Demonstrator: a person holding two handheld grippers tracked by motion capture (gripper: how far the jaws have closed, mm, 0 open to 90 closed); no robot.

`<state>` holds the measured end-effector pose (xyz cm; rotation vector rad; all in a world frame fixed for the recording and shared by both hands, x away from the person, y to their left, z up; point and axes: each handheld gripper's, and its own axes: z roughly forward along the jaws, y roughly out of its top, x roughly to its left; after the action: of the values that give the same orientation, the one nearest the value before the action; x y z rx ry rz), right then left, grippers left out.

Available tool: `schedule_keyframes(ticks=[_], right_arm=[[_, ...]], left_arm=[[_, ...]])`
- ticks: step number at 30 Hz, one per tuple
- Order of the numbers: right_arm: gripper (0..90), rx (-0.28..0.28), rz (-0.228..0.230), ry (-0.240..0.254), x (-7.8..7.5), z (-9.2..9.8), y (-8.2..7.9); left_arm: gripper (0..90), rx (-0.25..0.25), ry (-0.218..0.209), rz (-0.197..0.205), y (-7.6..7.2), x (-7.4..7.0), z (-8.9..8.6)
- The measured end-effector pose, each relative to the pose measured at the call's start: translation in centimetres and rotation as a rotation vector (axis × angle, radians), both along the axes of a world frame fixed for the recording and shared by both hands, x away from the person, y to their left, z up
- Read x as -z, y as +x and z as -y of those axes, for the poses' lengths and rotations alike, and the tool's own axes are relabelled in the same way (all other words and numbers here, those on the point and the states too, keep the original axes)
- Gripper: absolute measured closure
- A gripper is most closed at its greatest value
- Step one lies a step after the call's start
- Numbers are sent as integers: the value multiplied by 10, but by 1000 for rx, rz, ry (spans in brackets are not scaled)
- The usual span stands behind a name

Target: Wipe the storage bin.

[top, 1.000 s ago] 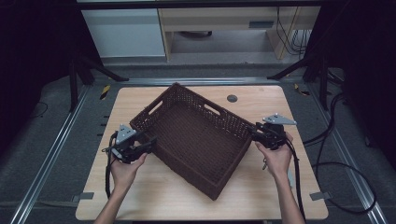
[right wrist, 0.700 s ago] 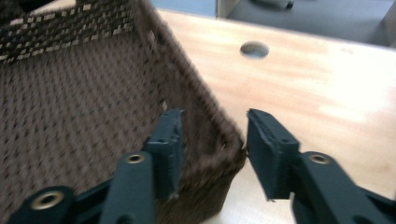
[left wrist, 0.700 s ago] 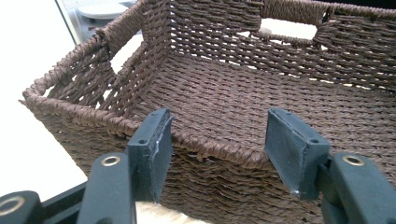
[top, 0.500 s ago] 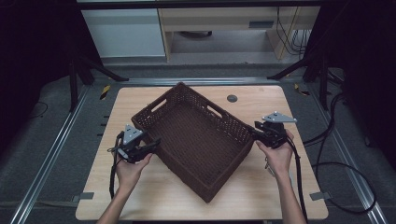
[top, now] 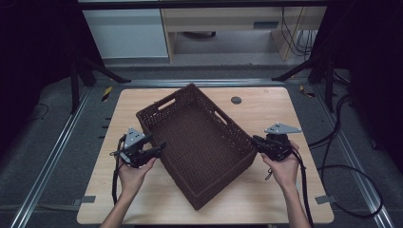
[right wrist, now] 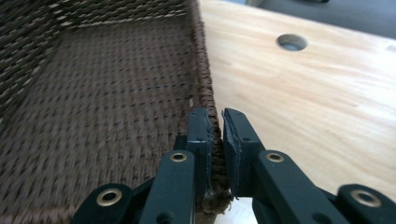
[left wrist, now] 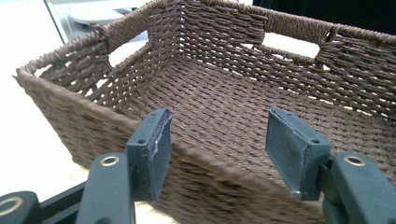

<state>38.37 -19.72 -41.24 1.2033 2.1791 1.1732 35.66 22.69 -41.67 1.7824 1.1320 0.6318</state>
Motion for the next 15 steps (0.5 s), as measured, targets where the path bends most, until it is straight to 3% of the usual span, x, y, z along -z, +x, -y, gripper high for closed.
schedule_keyframes(ticks=[2, 7, 10, 13, 15], right_arm=[[759, -7, 19, 11, -2, -1, 1], [749, -27, 44, 10, -3, -4, 15], [796, -46, 50, 33, 0, -7, 21], [838, -55, 69, 1, 3, -13, 18], [842, -51, 68, 5, 3, -13, 15]], left_arm=[[388, -3, 7, 1, 0, 0, 1], [426, -13, 14, 5, 4, 0, 0], [430, -20, 36, 13, 6, 1, 2], [428, -28, 43, 10, 8, 0, 4], [426, -31, 46, 18, 9, 1, 4]])
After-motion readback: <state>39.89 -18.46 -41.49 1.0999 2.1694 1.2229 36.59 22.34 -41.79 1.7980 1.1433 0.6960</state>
